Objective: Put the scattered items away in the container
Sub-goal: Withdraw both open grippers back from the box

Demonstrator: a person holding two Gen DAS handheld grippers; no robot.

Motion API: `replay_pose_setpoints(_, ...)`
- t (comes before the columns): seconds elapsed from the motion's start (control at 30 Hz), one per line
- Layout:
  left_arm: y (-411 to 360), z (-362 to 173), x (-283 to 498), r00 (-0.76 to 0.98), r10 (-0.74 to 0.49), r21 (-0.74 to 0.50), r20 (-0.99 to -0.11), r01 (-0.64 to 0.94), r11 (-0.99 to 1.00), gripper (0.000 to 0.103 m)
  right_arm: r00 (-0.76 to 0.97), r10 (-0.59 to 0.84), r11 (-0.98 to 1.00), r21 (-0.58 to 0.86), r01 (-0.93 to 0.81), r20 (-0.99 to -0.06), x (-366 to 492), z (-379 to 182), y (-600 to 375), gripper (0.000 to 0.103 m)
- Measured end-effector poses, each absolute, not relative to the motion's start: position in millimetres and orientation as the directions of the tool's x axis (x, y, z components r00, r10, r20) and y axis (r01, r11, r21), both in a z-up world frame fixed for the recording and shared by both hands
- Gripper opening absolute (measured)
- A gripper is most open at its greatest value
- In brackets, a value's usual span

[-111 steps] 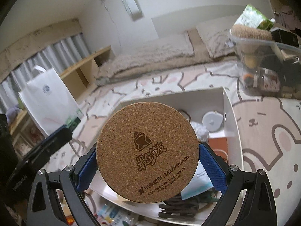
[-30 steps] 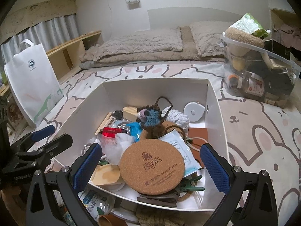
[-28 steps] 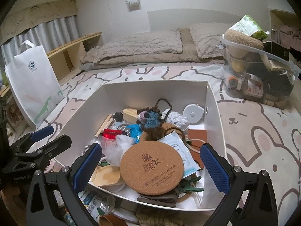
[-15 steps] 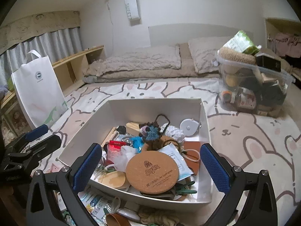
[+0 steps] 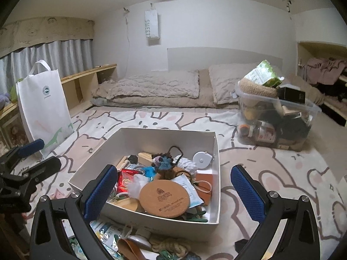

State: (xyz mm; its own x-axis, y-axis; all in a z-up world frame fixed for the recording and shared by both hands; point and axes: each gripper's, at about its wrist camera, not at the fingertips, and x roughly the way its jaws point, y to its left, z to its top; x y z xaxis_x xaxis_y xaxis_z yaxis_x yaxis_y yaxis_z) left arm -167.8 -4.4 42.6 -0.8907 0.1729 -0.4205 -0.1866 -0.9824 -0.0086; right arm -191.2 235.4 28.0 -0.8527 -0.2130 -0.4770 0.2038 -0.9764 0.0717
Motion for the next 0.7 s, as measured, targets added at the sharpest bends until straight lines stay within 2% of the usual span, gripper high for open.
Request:
replay_pose_setpoints(0.23,-2,40,-159,-0.899,0.133,0.038,-0.418,-0.164,-0.986,0.103,-0.855,-0.190,-0.982,0.075,0.176,-0.483,-184,22,244,0.103)
replay_pose_setpoints(0.7,-3,8,-142,-0.870,0.123,0.027,-0.478,-0.154,-0.988,0.103,-0.835,-0.149,-0.989,0.075,0.128,-0.530,-159,-6,258,0.103)
